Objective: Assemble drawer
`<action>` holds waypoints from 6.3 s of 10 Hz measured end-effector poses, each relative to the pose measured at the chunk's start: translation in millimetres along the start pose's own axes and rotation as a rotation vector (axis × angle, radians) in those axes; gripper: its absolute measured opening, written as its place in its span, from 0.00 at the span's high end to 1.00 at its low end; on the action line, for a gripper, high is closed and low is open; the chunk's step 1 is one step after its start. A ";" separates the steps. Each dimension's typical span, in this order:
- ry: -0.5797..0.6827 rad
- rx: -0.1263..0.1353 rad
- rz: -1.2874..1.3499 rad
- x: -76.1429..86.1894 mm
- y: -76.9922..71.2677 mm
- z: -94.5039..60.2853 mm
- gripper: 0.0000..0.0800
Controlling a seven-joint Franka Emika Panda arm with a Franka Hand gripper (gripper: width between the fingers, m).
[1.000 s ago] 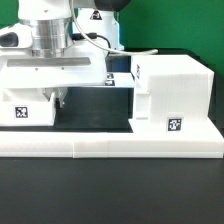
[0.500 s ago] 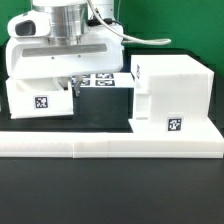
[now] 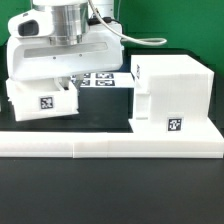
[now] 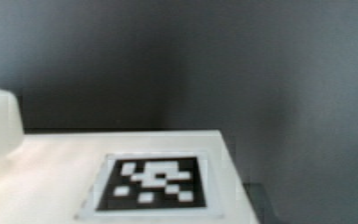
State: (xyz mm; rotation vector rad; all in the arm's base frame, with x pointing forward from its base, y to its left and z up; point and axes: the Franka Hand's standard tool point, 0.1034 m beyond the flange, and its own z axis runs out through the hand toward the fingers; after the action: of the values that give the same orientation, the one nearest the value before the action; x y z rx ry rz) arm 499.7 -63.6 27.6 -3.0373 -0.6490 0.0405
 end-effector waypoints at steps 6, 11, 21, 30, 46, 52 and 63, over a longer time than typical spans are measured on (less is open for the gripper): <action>-0.014 -0.001 -0.461 5.5 1.2 -0.2 0.95; -0.056 -0.032 -0.878 15.1 -5.4 1.1 0.95; -0.067 -0.069 -1.116 19.8 0.6 5.9 0.95; -0.046 -0.087 -1.149 52.1 -15.8 8.0 0.95; -0.062 -0.074 -1.145 62.1 -30.3 17.5 0.95; -0.043 -0.097 -1.137 56.7 -34.7 15.1 0.95; -0.036 -0.098 -1.070 58.8 -42.6 20.0 0.95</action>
Offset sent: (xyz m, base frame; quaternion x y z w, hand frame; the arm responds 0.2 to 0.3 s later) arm 0.0000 0.0000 0.0000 0.0000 0.0000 -0.1938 0.9810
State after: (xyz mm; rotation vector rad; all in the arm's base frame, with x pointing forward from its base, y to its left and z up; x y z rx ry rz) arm 535.3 -0.1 8.3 -2.3469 -2.1690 0.0291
